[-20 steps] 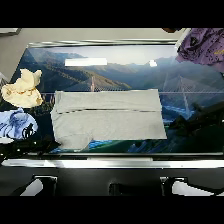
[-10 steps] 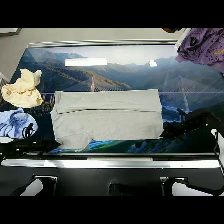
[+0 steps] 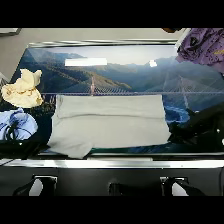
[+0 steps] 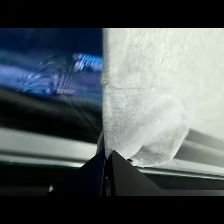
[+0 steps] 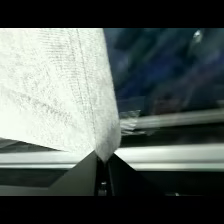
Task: Fold the clothes and pants, and hang the long-sleeved shirts on hangers.
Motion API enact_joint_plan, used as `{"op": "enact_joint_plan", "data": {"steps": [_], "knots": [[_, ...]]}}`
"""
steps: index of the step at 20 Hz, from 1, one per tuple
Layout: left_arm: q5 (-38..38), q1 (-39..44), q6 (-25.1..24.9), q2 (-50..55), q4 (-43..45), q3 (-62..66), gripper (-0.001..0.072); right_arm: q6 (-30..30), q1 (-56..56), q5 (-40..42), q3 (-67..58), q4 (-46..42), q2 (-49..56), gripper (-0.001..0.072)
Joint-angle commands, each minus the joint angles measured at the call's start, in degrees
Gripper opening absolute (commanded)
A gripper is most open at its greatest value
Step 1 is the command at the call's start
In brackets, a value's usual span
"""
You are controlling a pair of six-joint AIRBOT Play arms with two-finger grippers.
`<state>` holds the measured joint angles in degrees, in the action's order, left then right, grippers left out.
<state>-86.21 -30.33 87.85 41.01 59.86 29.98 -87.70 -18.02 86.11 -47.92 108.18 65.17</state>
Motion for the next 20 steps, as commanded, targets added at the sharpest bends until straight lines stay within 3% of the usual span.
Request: {"op": "enact_joint_plan", "data": {"steps": [1, 5, 10, 16, 20], "knots": [[-9.86, 0.02, 7.41, -11.61, 4.68, 0.5, 0.0015, 4.72, 0.07, 6.49, 0.02, -4.85, -8.09, 0.0035], [-4.9, 0.07, 7.1, -11.34, -4.61, 0.52, 0.0015, 3.96, 0.07, 1.73, -0.68, -2.97, -8.0, 0.0035], [7.82, 0.13, 1.49, 2.89, -15.89, 5.29, 0.0015, 0.5, 0.07, -8.0, -6.58, 4.81, 0.09, 0.0035], [17.92, 9.29, -3.28, 26.18, -16.39, 21.11, 0.0015, -2.58, 0.07, -14.49, -17.94, 9.01, 12.26, 0.0035], [18.78, 14.32, -4.37, 42.45, -16.33, 36.28, 0.0015, -4.66, 2.73, -21.68, -20.17, 10.49, 17.31, 0.0036]]}}
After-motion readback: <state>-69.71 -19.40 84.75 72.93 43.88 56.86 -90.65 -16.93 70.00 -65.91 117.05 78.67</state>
